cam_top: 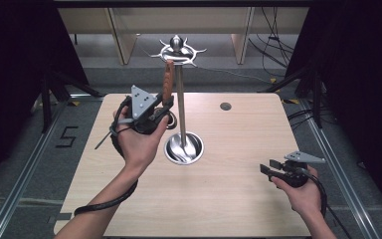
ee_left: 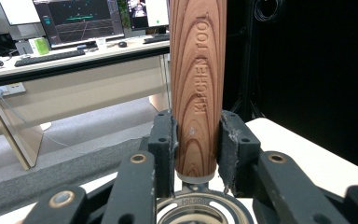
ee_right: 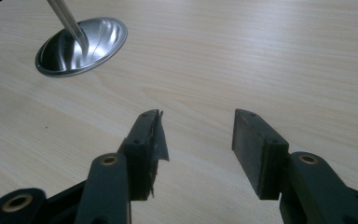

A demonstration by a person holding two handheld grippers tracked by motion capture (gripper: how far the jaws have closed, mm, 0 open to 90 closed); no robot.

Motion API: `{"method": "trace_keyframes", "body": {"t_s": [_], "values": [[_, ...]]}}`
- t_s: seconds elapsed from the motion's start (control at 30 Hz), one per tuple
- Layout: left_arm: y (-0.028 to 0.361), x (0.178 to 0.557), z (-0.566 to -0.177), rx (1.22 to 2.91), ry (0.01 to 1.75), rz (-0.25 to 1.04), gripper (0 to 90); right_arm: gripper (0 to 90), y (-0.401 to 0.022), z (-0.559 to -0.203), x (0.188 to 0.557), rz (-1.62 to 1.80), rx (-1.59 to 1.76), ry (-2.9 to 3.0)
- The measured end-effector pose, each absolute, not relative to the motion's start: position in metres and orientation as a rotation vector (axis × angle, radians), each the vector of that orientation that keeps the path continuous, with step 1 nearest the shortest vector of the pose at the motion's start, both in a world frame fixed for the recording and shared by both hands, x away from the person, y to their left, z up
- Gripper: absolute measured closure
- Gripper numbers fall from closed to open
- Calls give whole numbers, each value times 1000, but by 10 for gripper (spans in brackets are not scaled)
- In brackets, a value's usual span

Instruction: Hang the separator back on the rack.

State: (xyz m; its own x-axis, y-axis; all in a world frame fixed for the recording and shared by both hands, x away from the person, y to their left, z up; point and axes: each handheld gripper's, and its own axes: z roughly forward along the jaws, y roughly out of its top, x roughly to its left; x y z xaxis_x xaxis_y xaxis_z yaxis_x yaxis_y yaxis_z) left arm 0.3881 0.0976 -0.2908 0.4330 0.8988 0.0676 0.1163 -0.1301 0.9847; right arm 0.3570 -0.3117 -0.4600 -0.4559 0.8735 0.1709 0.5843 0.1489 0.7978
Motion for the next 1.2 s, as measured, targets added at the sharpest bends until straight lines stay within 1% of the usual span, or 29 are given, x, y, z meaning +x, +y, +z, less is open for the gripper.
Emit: {"method": "trace_keyframes", "body": {"t_s": [0.67,1.17,1.2], "values": [[95,395,-295,1569,919,890,677,524,-312,-460,357,1194,1400,2092],[95,397,-300,1574,900,865,667,524,-312,-461,358,1210,1394,2097],[95,397,-300,1576,897,865,663,524,-309,-461,356,1218,1437,2082]]}}
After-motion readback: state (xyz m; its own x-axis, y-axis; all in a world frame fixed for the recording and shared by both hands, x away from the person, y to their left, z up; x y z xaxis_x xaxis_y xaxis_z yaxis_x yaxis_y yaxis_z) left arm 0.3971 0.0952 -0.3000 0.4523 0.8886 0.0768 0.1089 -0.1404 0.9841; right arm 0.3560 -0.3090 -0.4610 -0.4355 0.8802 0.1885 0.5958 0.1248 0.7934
